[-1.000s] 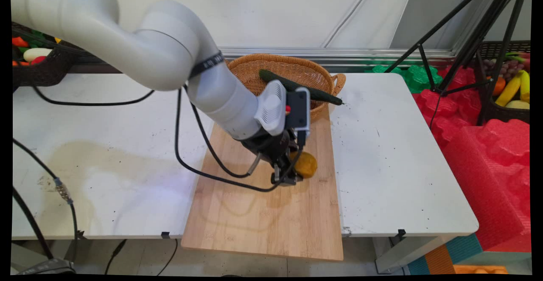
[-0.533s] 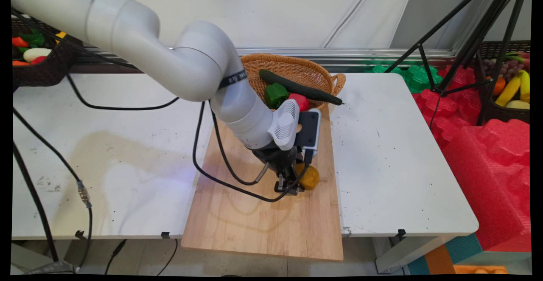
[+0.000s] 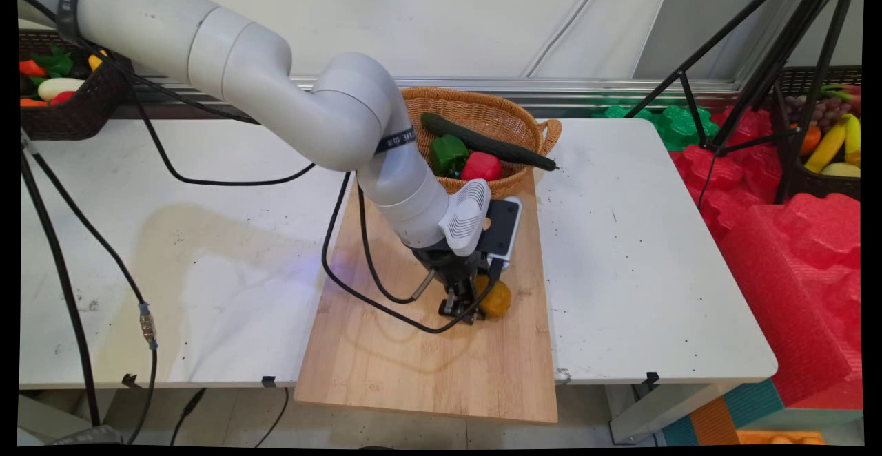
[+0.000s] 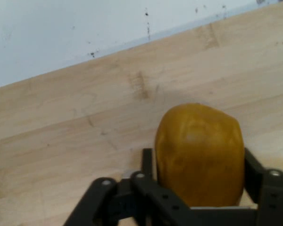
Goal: Place the picked object on the cutting board
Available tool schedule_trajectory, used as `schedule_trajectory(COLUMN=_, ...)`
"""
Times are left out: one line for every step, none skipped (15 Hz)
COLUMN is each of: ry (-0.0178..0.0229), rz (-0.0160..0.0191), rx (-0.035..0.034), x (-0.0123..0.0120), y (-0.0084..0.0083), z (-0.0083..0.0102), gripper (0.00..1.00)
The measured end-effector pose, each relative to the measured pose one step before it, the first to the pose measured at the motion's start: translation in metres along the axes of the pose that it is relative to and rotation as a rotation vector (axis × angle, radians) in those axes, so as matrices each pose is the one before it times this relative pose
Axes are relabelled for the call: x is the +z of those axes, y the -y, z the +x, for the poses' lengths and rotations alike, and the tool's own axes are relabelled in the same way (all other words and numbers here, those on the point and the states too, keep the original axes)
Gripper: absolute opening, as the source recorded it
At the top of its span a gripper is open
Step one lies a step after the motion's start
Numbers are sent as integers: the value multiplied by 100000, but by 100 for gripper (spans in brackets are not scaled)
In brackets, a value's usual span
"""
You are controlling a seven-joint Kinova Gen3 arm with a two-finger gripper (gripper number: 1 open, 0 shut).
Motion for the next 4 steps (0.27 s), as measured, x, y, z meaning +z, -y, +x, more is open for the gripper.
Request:
schedule_trajectory(ry=247, rz=-230, rx=836, x=104, y=90, z=-71, gripper=100)
schedule_trajectory(ry=237, rz=-76, rx=853, x=33, y=82, z=-65, gripper=100)
schedule_trajectory(ry=109, rz=-4, rx=688, x=-16, y=71, z=-41, gripper=100)
schedule_trajectory(ry=51, rz=112, rx=730, x=-57, y=76, z=-36, gripper=100)
